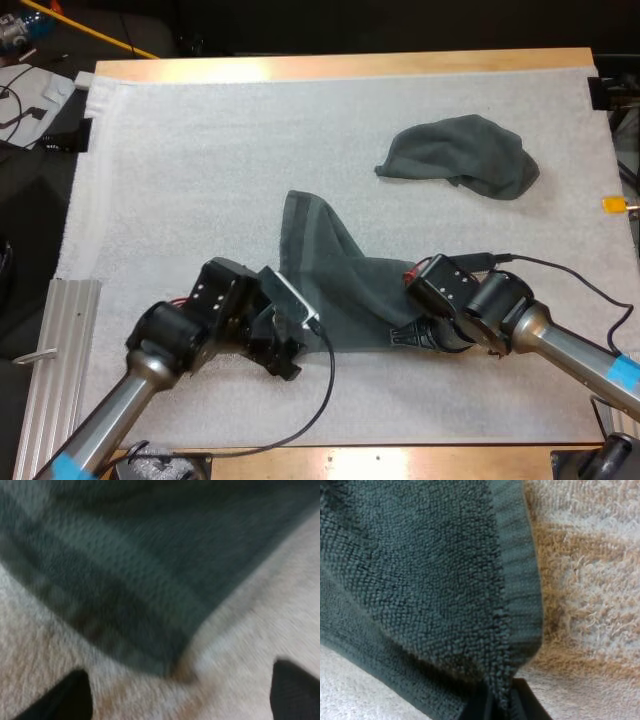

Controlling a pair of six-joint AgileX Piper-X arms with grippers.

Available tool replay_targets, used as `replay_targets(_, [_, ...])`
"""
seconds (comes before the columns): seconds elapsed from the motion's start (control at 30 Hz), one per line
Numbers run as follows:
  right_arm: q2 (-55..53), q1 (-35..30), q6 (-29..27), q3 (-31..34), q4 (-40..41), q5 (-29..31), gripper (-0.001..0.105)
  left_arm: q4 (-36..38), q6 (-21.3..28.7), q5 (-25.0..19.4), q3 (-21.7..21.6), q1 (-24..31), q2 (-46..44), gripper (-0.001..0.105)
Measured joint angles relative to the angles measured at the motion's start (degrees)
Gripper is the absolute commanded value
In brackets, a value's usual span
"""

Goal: Pick towel from pile, fold and stack

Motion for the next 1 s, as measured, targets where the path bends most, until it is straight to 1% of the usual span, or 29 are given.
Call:
replay_targets(0.07, [0.0, 0.0, 0.0, 0.0, 0.0, 0.0, 0.0, -0.78, 0.0, -1.58, -0.01, 0.0, 3.34, 0.069])
replay_targets(0.17, [0.0, 0.0, 0.0, 0.0, 0.0, 0.0, 0.0, -1.67, 0.0, -2.6, -0.01, 0.0, 7.43, 0.069])
replay_targets(0.3, [0.0, 0.0, 0.0, 0.0, -0.11, 0.0, 0.0, -2.56, 0.0, -2.78, 0.1, 0.0, 11.07, 0.069])
replay_targets(0.4, [0.0, 0.0, 0.0, 0.0, -0.18, 0.0, 0.0, -4.6, 0.0, -2.78, 0.1, 0.0, 15.88, 0.069])
replay_targets(0.5, [0.0, 0.0, 0.2, 0.0, -0.15, 0.0, 0.0, -6.02, 0.14, -2.78, 0.1, 0.0, 19.06, 0.066])
replay_targets(0.57, [0.0, 0.0, 0.19, 0.0, -0.15, 0.0, 0.0, -6.9, 0.14, -2.85, 0.1, 0.0, 20.76, 0.058])
replay_targets(0.63, [0.0, 0.0, 0.19, 0.0, -0.15, 0.0, 0.0, -7.36, 0.14, -2.85, 0.1, 0.0, 21.51, 0.056])
replay_targets(0.67, [0.0, 0.0, 0.19, 0.0, -0.25, -0.11, 0.0, -7.96, 0.14, -2.85, 0.1, 0.0, 23.0, 0.053])
replay_targets(0.77, [0.0, 0.0, 0.19, 0.0, -0.24, -0.11, 0.0, -7.95, 0.14, -2.85, 0.1, 0.0, 23.21, 0.05])
replay_targets(0.83, [0.0, 0.0, 0.19, 0.0, -0.24, -0.11, 0.0, -8.06, 0.14, -2.85, 0.1, 0.0, 23.57, 0.045])
replay_targets(0.87, [0.0, 0.0, 0.19, 0.0, -0.24, -0.11, 0.0, -8.03, 0.14, -2.85, 0.1, 0.0, 23.87, 0.041])
replay_targets(0.9, [0.0, 0.0, 0.19, 0.0, -0.24, -0.11, 0.0, -8.05, 0.14, -2.91, 0.1, 0.0, 24.15, 0.034])
replay_targets(1.0, [0.0, 0.0, 0.19, 0.0, -0.24, -0.11, 0.0, -8.05, 0.09, -3.12, 0.1, 0.0, 24.72, 0.012])
